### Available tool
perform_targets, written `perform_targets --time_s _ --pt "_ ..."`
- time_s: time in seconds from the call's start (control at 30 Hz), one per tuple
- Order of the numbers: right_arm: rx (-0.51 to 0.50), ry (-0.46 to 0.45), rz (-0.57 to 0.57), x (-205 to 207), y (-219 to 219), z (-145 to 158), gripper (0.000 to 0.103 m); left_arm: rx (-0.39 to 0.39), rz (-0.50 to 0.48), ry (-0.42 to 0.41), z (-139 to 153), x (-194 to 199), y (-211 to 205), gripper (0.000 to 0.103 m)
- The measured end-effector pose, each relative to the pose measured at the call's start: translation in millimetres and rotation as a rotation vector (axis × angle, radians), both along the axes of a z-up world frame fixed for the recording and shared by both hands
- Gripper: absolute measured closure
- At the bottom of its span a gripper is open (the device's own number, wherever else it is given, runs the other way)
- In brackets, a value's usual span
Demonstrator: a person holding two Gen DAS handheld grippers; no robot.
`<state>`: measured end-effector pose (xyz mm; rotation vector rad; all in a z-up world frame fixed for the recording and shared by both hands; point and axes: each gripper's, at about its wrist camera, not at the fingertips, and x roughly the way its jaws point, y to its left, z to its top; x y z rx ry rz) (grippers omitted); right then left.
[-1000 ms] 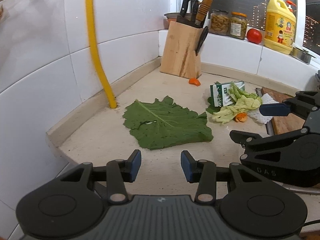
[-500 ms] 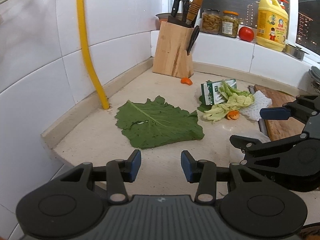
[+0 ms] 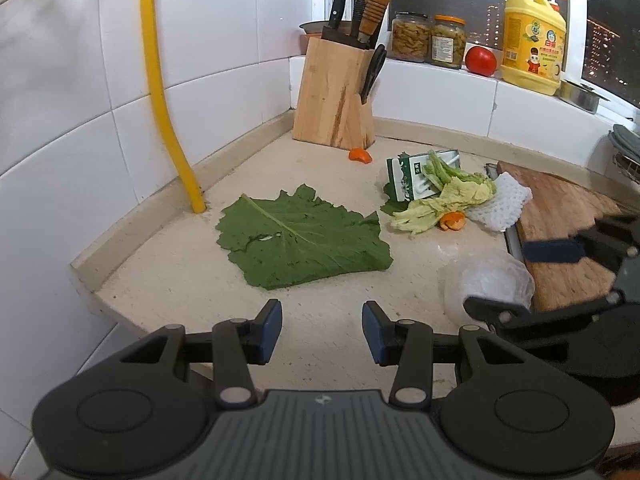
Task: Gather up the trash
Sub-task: 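Move both open tools back over the counter toward the plastic bag, then close right tool on clear plastic bag while left tool lowers onto green leaf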
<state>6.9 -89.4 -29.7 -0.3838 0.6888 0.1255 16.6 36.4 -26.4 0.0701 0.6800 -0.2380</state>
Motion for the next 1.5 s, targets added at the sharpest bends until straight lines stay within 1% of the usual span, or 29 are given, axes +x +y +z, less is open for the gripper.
perform_targets --time_s 0.2,0.37,0.47,0.57,0.67,0.77,0.8,0.83,0.9,0.93,1.03,1.1,1.17,1.27,1.33,1.5 --pt "0.048 0.006 0.018 -23 -17 -11 0.031 -0.011 0.007 0.008 -5 -6 1 0.065" --pt "0.067 0.017 0.033 -32 -26 -18 0.031 -0.016 0.015 0.028 -13 -8 1 0.065" --pt "0.069 0.019 0.039 -29 -28 -21 0.031 -0.015 0.025 0.042 -16 -7 0 0.065" --pt "0.075 0.013 -0.001 -18 -33 -23 0.031 -0.014 0.037 0.043 -16 -5 -1 0.065" --pt "0.082 0.040 -0.035 -1 -39 -29 0.032 -0.011 0.044 0.036 -14 -3 -3 0.065" --pt "0.118 0.084 -0.030 14 -40 -34 0.036 -0.007 0.052 0.032 -12 3 -5 0.065" --pt "0.116 0.101 -0.026 18 -39 -37 0.040 -0.008 0.056 0.031 -11 6 -5 0.065" --pt "0.115 0.117 -0.019 21 -38 -40 0.051 -0.009 0.059 0.031 -10 9 -5 0.065" --pt "0.156 0.161 -0.004 26 -40 -44 0.060 -0.015 0.070 0.028 -8 15 -4 0.065" --pt "0.174 0.170 0.005 26 -42 -42 0.062 -0.023 0.075 0.029 -6 19 -3 0.065" --pt "0.222 0.164 0.010 27 -52 -33 0.063 -0.044 0.091 0.029 -1 34 0 0.064" --pt "0.240 0.133 0.002 31 -58 -26 0.063 -0.063 0.099 0.040 2 49 3 0.058" --pt "0.240 0.105 -0.003 41 -61 -21 0.063 -0.087 0.111 0.047 3 67 5 0.044" --pt "0.244 0.094 -0.016 57 -65 -22 0.062 -0.112 0.126 0.070 0 97 7 0.035" --pt "0.247 0.091 -0.016 66 -66 -23 0.061 -0.128 0.160 0.099 -6 121 10 0.032" --pt "0.231 0.094 -0.011 84 -64 -28 0.056 -0.180 0.279 0.189 -28 174 12 0.032"
